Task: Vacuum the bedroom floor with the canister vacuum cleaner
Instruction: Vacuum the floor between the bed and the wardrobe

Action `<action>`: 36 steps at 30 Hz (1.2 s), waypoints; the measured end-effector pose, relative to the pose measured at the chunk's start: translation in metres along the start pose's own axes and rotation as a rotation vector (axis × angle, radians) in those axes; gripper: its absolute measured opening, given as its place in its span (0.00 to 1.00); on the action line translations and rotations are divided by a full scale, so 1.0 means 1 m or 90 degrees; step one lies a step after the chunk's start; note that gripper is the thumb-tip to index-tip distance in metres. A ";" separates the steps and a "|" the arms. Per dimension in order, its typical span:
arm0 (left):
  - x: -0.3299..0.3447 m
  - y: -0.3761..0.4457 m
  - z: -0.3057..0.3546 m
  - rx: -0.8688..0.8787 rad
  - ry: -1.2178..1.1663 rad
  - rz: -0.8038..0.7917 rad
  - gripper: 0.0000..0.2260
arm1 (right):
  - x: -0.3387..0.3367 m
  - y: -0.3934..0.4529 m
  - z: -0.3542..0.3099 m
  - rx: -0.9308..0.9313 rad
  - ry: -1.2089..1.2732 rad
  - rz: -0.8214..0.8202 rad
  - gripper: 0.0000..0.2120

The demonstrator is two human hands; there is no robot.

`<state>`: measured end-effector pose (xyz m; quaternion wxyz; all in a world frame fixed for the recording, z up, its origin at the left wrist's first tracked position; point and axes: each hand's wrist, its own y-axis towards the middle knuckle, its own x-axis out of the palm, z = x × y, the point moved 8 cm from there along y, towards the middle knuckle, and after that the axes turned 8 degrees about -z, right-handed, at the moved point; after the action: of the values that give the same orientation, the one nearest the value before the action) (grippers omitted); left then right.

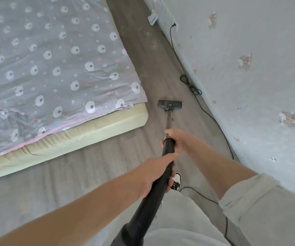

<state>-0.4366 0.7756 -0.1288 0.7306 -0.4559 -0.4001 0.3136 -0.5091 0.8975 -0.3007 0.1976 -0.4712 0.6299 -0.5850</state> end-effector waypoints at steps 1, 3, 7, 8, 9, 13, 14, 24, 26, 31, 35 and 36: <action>0.008 0.007 0.019 0.002 -0.004 0.006 0.13 | -0.006 0.000 -0.019 0.011 0.002 -0.001 0.12; 0.020 0.018 0.049 0.000 -0.013 0.009 0.13 | -0.012 0.007 -0.050 0.019 -0.009 -0.013 0.12; 0.027 0.044 0.108 -0.002 -0.046 0.000 0.13 | -0.018 0.028 -0.117 0.016 -0.047 -0.011 0.13; 0.027 0.052 0.129 -0.009 -0.067 -0.003 0.13 | -0.019 0.036 -0.138 0.026 -0.066 -0.003 0.13; 0.026 0.057 0.143 -0.002 -0.081 -0.006 0.13 | -0.019 0.041 -0.153 0.034 -0.075 0.000 0.14; 0.020 0.089 0.213 0.028 -0.093 -0.007 0.13 | -0.015 0.066 -0.229 0.044 -0.102 0.000 0.12; 0.018 0.098 0.235 0.029 -0.102 -0.007 0.14 | -0.013 0.074 -0.253 0.050 -0.113 0.001 0.13; -0.006 0.136 0.417 0.048 -0.175 0.010 0.14 | 0.027 0.124 -0.431 0.091 -0.165 -0.024 0.17; -0.007 0.144 0.449 0.061 -0.182 0.012 0.13 | 0.032 0.136 -0.462 0.096 -0.179 -0.041 0.16; -0.016 0.178 0.546 0.085 -0.229 0.052 0.13 | 0.047 0.175 -0.564 0.100 -0.222 -0.063 0.16; -0.013 0.205 0.631 0.087 -0.314 0.073 0.12 | 0.057 0.206 -0.655 0.107 -0.279 -0.082 0.17; -0.012 0.211 0.649 0.086 -0.334 0.075 0.13 | 0.060 0.212 -0.674 0.112 -0.292 -0.085 0.17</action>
<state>-1.0270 1.1167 -0.1541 0.6112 -0.3316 -0.5270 0.4887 -1.1534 1.1921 -0.3181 0.3361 -0.6133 0.4828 -0.5270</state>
